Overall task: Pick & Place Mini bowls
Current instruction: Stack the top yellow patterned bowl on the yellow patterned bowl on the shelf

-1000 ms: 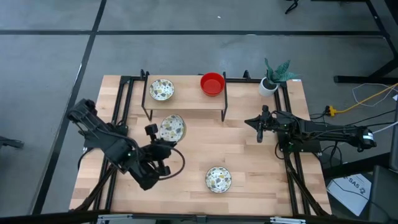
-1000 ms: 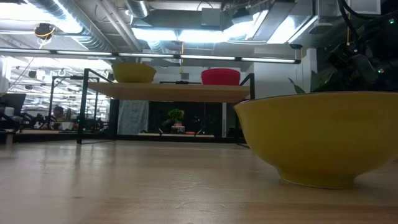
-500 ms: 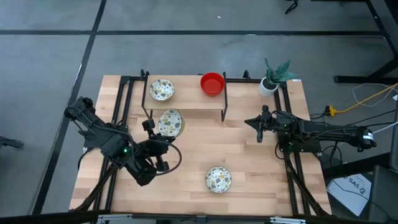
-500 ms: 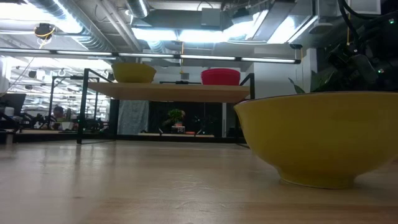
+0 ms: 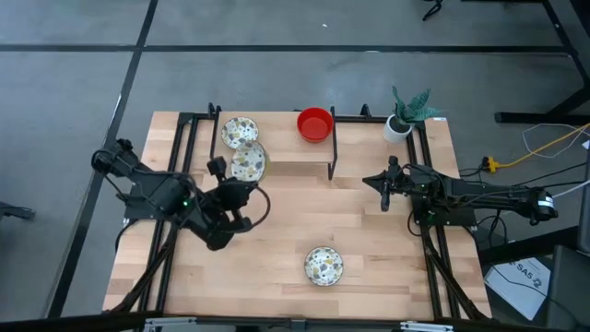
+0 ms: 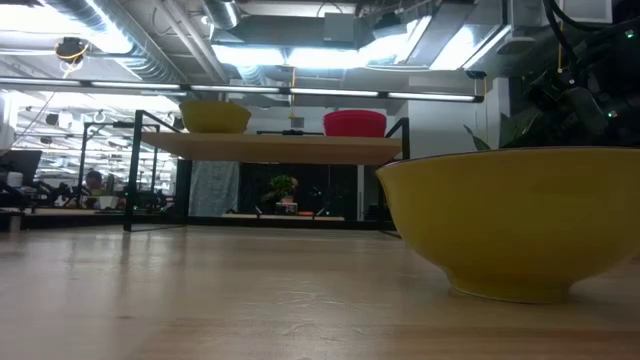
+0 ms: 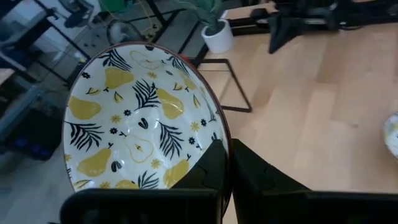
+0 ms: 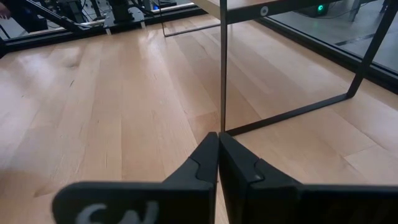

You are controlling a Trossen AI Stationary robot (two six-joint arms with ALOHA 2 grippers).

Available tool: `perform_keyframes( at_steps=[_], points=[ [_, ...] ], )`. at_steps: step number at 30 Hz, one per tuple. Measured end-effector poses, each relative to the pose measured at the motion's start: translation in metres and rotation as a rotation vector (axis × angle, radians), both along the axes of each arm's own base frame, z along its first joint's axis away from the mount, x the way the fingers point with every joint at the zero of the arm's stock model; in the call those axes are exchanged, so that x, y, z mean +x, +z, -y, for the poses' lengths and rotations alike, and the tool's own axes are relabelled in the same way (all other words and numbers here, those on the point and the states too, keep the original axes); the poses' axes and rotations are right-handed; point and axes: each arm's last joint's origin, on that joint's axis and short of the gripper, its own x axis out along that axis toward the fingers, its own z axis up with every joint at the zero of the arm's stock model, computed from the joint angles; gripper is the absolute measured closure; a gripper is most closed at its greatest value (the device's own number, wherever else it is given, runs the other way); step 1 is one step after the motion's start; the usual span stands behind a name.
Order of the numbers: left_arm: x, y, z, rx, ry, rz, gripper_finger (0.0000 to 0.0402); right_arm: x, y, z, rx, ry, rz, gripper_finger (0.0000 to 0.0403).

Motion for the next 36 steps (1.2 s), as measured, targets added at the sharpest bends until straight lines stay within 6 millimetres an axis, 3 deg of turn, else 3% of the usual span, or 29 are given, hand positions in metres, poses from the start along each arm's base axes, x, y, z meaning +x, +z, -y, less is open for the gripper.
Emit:
perform_keyframes(
  at_steps=[20,36],
  points=[
    [0.017,0.004,-0.055,0.126,0.319,0.095,0.0398,0.000,0.000,0.000,0.000,-0.001,0.001,0.0389],
    [0.023,0.000,-0.094,0.119,0.403,-0.030,0.0398,0.000,0.000,0.000,0.000,0.000,0.000,0.0389]
  ],
)
